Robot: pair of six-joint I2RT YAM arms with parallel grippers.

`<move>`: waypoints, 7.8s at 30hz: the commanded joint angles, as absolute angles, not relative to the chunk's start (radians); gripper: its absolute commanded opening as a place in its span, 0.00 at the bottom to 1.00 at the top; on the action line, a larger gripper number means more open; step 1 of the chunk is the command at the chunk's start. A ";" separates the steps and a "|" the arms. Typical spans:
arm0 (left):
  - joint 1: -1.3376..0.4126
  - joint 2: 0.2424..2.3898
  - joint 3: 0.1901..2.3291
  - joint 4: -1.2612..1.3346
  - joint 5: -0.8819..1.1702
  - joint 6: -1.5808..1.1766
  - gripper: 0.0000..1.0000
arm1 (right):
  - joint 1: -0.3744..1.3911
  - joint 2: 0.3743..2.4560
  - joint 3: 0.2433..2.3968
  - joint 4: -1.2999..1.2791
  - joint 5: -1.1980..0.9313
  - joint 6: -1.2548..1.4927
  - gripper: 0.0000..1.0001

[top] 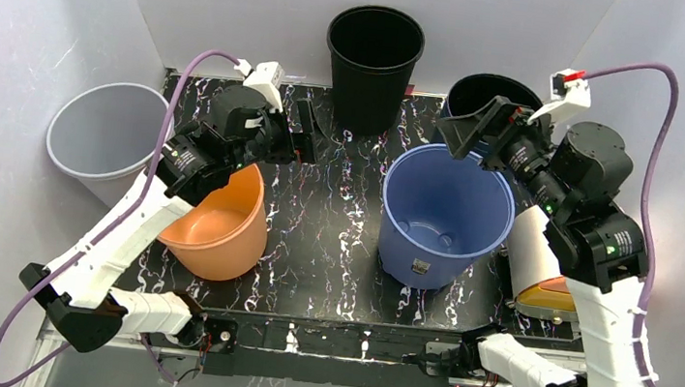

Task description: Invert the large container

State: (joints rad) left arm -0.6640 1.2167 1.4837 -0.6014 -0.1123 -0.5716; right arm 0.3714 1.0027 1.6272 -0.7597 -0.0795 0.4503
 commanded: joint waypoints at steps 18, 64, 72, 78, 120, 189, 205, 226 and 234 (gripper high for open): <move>-0.660 1.337 1.646 -0.799 -0.169 -0.414 0.98 | 0.374 1.319 1.896 -1.331 -0.182 0.284 0.94; -0.358 1.381 1.860 -0.877 0.326 -0.652 0.98 | 1.035 1.410 1.770 -1.165 0.326 0.527 0.00; -0.357 1.377 2.075 -0.961 0.289 -0.651 0.98 | 1.022 1.516 1.921 -0.851 0.307 0.563 0.00; -0.357 1.292 2.072 -0.906 0.165 -0.655 0.98 | 0.904 1.344 1.609 -0.498 0.195 0.729 0.00; -0.358 1.386 1.430 -0.741 0.457 -0.606 0.98 | 0.765 0.781 1.073 -0.914 0.400 0.970 0.63; -0.358 1.487 1.540 -0.358 0.831 -0.863 0.86 | 0.764 0.592 0.635 -0.646 0.223 1.343 0.06; -0.358 1.513 1.551 -0.316 0.877 -0.854 0.87 | 0.764 0.697 0.420 -0.366 0.261 1.454 0.05; -0.359 1.477 1.709 -0.536 0.723 -0.667 0.93 | 0.765 0.552 0.678 -0.889 0.547 1.240 0.64; -0.359 1.420 1.642 -0.567 0.694 -0.639 0.94 | 0.744 0.877 1.079 -1.005 0.902 0.987 0.78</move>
